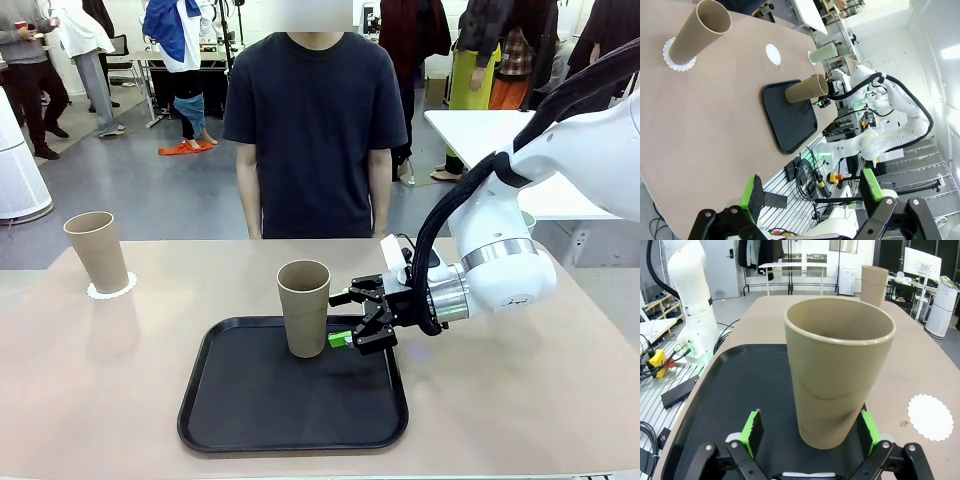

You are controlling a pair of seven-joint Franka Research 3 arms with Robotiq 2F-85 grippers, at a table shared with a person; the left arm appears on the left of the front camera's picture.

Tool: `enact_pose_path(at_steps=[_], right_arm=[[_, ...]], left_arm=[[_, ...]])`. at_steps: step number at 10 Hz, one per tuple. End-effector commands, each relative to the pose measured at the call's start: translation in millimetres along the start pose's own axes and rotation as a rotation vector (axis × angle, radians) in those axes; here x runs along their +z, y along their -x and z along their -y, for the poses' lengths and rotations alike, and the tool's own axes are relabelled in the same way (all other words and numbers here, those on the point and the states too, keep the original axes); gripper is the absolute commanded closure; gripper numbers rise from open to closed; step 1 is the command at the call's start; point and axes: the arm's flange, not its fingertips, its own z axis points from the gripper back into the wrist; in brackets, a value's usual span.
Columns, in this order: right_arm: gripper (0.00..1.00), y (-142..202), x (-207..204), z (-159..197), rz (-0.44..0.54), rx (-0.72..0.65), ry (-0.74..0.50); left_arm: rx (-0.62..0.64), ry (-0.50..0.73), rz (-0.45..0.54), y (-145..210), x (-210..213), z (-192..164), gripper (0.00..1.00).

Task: Place coasters on the table and set cups on them.
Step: Take one Reusable plastic cup from the Flat Tray and place it on a coaster set by the human.

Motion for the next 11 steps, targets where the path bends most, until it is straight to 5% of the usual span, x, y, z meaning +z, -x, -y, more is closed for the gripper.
enact_pose_path(at_steps=[1,11], right_arm=[[0.0,6,-7,12,0.012,0.008,0.047],[0.0,16,-38,36,0.051,-0.034,0.013]], left_arm=[[0.008,0.01,0.01,0,2,3,0.0],[0.008,0.01,0.01,0,2,3,0.0]])
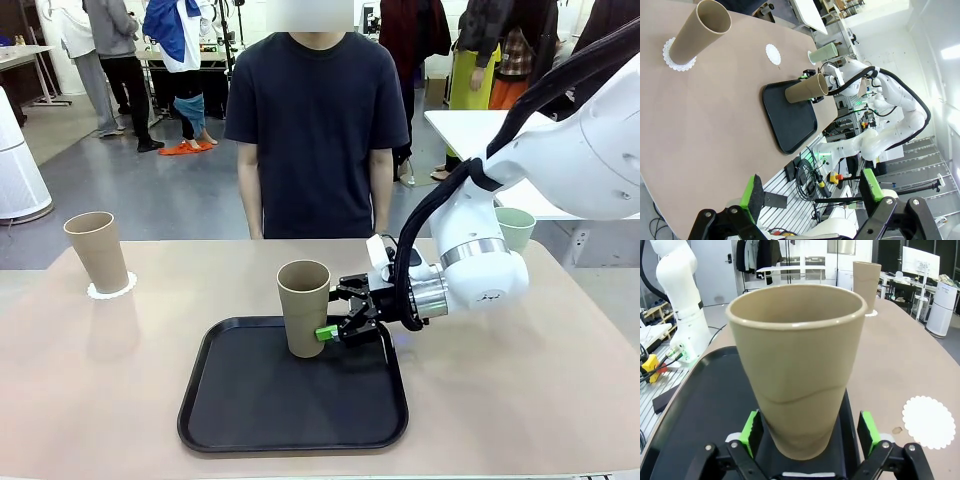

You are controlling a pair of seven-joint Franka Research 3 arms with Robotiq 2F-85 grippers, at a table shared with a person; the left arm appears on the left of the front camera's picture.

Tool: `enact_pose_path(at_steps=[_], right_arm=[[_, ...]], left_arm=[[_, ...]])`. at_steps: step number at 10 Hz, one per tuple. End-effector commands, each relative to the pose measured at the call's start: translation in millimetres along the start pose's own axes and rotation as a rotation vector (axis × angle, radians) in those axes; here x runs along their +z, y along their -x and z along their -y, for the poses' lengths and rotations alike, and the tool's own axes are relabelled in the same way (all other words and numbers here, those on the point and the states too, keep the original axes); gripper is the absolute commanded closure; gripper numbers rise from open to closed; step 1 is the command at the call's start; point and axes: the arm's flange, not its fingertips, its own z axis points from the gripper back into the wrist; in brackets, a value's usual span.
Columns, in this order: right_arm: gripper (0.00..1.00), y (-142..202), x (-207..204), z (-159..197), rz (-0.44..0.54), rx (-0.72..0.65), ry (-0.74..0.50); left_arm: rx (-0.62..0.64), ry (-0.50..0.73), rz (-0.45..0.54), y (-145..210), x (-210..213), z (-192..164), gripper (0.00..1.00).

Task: Place coasters on the table and set cups on them.
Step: Take one Reusable plastic cup from the Flat Tray and place it on a coaster set by the human.

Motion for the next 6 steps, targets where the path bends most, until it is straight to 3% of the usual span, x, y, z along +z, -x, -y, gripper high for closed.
enact_pose_path(at_steps=[1,6], right_arm=[[0.0,4,-15,6,0.031,-0.015,0.013],[0.0,3,-37,13,0.053,-0.03,-0.043]], left_arm=[[0.008,0.01,0.01,0,2,3,0.0],[0.008,0.01,0.01,0,2,3,0.0]])
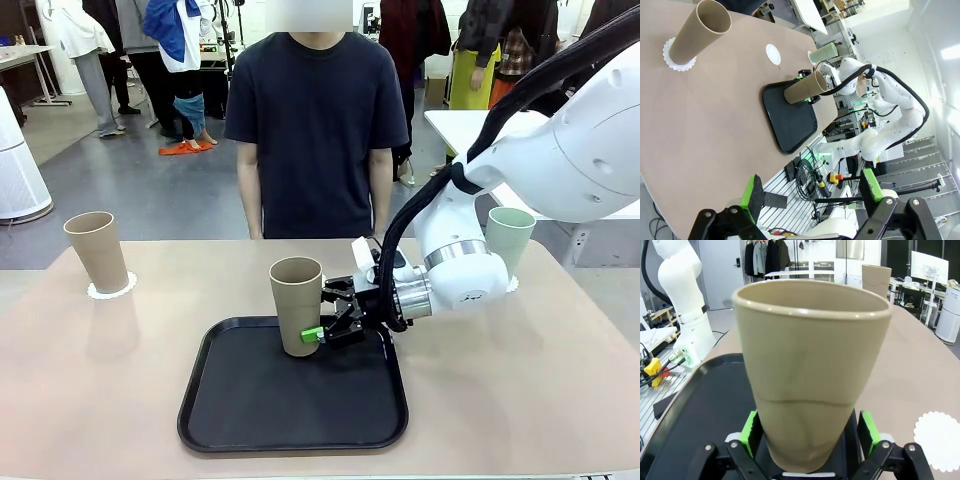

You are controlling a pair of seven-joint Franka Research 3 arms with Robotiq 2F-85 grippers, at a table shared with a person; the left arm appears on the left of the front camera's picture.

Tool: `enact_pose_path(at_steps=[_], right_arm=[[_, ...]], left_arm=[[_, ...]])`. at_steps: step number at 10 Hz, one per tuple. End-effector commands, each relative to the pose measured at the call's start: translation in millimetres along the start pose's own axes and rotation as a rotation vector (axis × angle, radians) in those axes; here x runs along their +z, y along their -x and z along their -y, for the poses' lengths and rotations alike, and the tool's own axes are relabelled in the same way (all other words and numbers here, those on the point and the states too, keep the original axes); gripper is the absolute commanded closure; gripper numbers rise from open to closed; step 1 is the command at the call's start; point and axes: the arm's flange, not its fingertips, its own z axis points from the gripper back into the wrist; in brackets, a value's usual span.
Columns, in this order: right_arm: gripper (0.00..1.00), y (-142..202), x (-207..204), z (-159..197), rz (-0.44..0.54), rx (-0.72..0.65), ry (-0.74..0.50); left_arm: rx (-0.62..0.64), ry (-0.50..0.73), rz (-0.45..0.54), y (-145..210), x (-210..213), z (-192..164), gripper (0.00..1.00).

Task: Place coasters on the table and set cups on them.
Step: Take one Reusable plastic cup from the Flat Tray and place it on a coaster set by the human.

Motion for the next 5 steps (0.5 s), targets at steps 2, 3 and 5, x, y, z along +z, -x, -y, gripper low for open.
enact_pose_path(at_steps=[2,3,5], right_arm=[[0.0,2,-11,6,0.026,-0.033,-0.008],[0.0,2,-12,8,0.031,-0.035,-0.014],[0.0,4,-20,4,0.036,-0.03,-0.061]], left_arm=[[0.008,0.01,0.01,0,2,3,0.0],[0.008,0.01,0.01,0,2,3,0.0],[0.008,0.01,0.01,0,2,3,0.0]])
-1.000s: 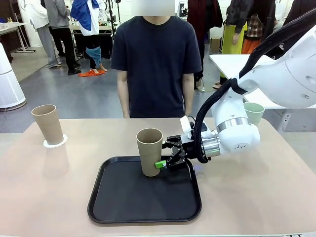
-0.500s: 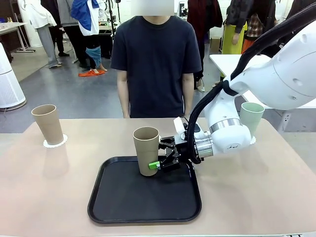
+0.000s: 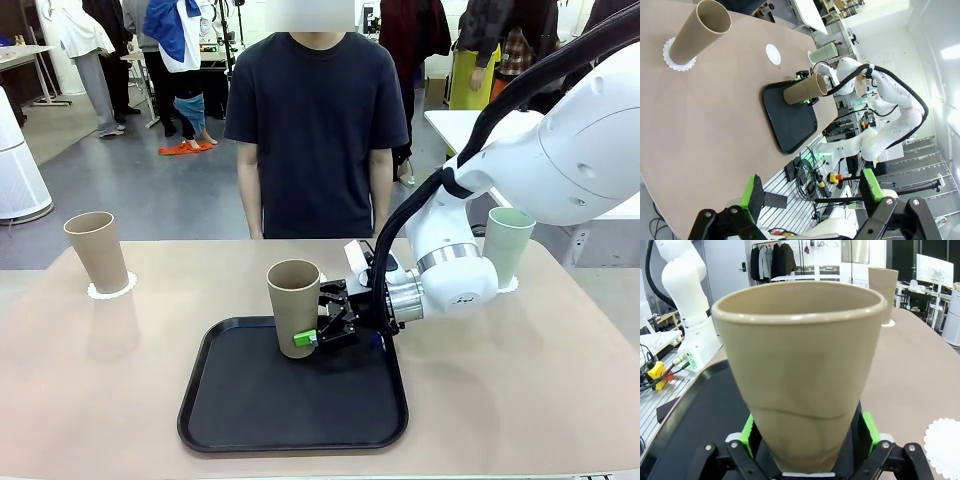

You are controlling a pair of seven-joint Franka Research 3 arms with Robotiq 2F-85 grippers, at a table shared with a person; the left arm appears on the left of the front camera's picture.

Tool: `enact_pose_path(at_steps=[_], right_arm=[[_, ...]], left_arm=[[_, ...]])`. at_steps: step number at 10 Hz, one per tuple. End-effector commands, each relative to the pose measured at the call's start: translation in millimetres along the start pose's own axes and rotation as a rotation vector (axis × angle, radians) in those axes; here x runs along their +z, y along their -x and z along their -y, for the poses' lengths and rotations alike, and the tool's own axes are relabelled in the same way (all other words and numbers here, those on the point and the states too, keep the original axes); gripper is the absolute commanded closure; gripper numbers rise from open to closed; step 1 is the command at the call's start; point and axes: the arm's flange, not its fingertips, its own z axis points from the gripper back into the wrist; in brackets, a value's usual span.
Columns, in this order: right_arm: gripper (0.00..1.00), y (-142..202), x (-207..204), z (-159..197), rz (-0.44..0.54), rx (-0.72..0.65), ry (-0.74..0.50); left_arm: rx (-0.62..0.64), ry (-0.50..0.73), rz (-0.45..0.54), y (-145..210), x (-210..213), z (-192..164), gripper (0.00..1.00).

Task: Place coasters on the table and set cups on them.
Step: Take one Reusable plastic cup from the Flat Tray and place it on a coaster set by the human.

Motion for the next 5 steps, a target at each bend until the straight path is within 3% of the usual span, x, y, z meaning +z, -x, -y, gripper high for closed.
enact_pose_path(at_steps=[1,4,5], right_arm=[[0.0,0.3,-10.3,5.3,0.019,-0.005,-0.05],[0.0,-0.6,-15.3,3.6,0.032,0.005,-0.078],[0.54,-0.8,-15.1,4.1,0.03,0.018,-0.077]], left_arm=[[0.008,0.01,0.01,-0.2,1.8,3.1,0.0],[0.008,0.01,0.01,-0.2,1.8,3.1,0.0],[0.008,0.01,0.01,-0.2,1.8,3.1,0.0]])
